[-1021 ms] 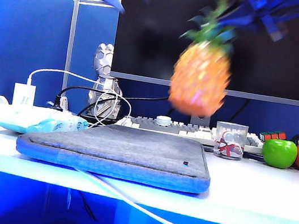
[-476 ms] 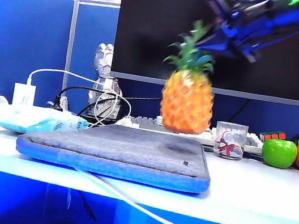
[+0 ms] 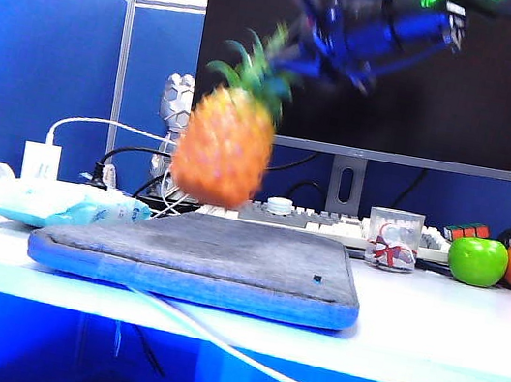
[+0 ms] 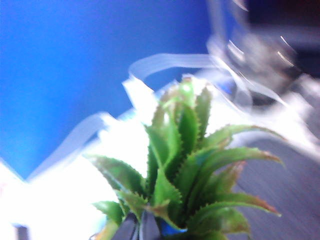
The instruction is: Pick up the pineapple and place it above the gray bag.
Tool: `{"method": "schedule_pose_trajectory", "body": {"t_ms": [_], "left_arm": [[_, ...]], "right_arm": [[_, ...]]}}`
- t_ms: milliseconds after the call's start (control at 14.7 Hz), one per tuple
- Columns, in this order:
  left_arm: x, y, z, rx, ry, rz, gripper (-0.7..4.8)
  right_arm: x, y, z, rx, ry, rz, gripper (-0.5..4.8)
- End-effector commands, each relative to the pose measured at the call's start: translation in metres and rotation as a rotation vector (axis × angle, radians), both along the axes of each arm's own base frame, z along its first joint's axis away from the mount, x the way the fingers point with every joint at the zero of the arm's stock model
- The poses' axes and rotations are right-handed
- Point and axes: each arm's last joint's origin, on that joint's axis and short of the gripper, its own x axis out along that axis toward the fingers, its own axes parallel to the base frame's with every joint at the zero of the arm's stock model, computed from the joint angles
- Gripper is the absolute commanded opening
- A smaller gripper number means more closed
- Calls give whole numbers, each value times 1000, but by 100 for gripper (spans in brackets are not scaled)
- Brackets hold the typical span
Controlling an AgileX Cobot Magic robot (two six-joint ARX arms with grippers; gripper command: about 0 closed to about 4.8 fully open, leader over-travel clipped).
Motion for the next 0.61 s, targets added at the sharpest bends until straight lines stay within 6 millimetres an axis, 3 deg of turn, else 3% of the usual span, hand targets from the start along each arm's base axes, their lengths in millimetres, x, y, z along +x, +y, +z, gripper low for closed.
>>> {"method": "schedule_pose_trajectory", "body": {"t_ms": [68, 340, 612], "left_arm": [[-14, 16, 4, -23, -66, 67, 389], [-17, 21, 6, -25, -46, 104, 389], [-16, 22, 5, -8, -46, 142, 389]], "right_arm": [[4, 1, -7, -69, -30, -11, -8], [9, 3, -32, -121, 79, -9, -8], [8, 3, -35, -125, 119, -6, -8]]}}
